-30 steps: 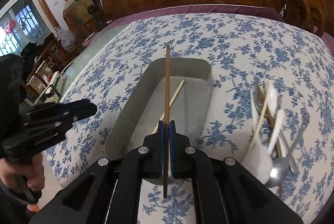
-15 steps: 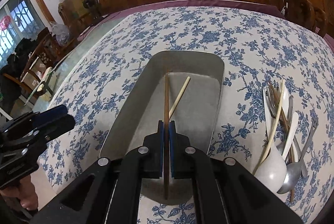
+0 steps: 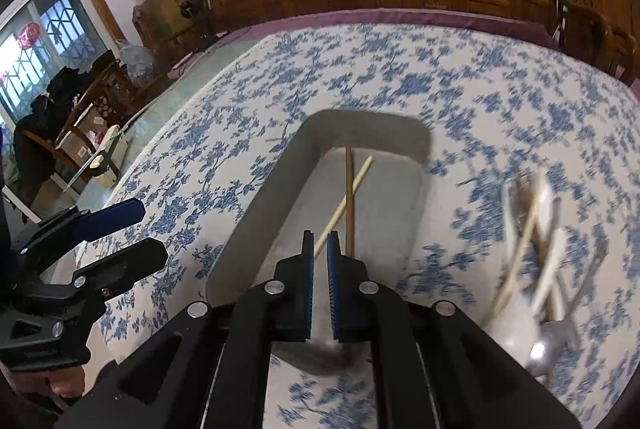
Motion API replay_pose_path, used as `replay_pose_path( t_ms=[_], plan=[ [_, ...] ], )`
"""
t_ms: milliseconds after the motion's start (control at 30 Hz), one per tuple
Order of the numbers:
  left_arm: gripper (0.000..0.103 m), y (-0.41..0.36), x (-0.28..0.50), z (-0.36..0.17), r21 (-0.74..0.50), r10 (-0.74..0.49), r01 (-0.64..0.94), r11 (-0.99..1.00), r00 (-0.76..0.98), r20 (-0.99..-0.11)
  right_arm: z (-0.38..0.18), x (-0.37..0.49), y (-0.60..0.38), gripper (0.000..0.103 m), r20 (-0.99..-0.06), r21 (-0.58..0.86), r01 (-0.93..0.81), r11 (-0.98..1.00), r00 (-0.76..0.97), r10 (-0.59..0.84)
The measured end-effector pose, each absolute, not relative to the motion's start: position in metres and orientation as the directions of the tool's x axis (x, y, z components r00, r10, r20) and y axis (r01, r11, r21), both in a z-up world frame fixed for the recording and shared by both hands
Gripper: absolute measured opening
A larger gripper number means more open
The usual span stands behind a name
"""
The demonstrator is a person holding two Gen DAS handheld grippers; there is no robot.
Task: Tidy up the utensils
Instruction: 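Lower the dark chopstick into the grey tray and open the right tool, then grasp the white plastic fork from the pile with the right tool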
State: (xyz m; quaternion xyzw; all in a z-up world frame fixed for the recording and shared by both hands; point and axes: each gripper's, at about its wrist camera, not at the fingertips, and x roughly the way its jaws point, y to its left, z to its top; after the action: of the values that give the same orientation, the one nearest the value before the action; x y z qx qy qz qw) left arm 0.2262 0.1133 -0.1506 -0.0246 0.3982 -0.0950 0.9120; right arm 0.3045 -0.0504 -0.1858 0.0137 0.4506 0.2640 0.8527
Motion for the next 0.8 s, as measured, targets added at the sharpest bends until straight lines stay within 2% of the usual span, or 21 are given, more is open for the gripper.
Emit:
replay_pose_path(
  t_ms=[133, 200, 267, 300, 533, 800],
  plan=[
    [0.072, 0.101, 0.223, -0.145, -0.118, -0.207, 0.175, 0.977, 0.676, -0.707, -0.173, 0.295, -0.086, 0.01, -0.749, 0.229, -0.427, 0.875, 0.497, 0.439],
    [0.074, 0.093, 0.22, -0.143, -0.122, -0.222, 0.193, 0.974, 0.68, -0.699, -0.169, 0.288, -0.112, 0.01, -0.748, 0.201, -0.405, 0.892, 0.525, 0.406],
    [0.076, 0.085, 0.218, -0.142, -0.119, -0.232, 0.209, 0.971, 0.68, -0.695, -0.168, 0.283, -0.137, 0.026, -0.749, 0.181, -0.382, 0.906, 0.544, 0.378],
    [0.076, 0.081, 0.217, -0.141, -0.116, -0.236, 0.218, 0.969, 0.68, -0.694, -0.169, 0.281, -0.151, 0.028, -0.751, 0.17, -0.366, 0.915, 0.553, 0.361],
    [0.076, 0.045, 0.212, -0.147, -0.093, -0.258, 0.275, 0.957, 0.661, -0.705, -0.189, 0.287, -0.21, 0.029, -0.784, 0.162, -0.275, 0.948, 0.547, 0.293],
    [0.076, 0.021, 0.212, -0.155, -0.097, -0.271, 0.293, 0.951, 0.643, -0.716, -0.214, 0.306, -0.201, 0.029, -0.808, 0.202, -0.249, 0.947, 0.504, 0.305]
  ],
)
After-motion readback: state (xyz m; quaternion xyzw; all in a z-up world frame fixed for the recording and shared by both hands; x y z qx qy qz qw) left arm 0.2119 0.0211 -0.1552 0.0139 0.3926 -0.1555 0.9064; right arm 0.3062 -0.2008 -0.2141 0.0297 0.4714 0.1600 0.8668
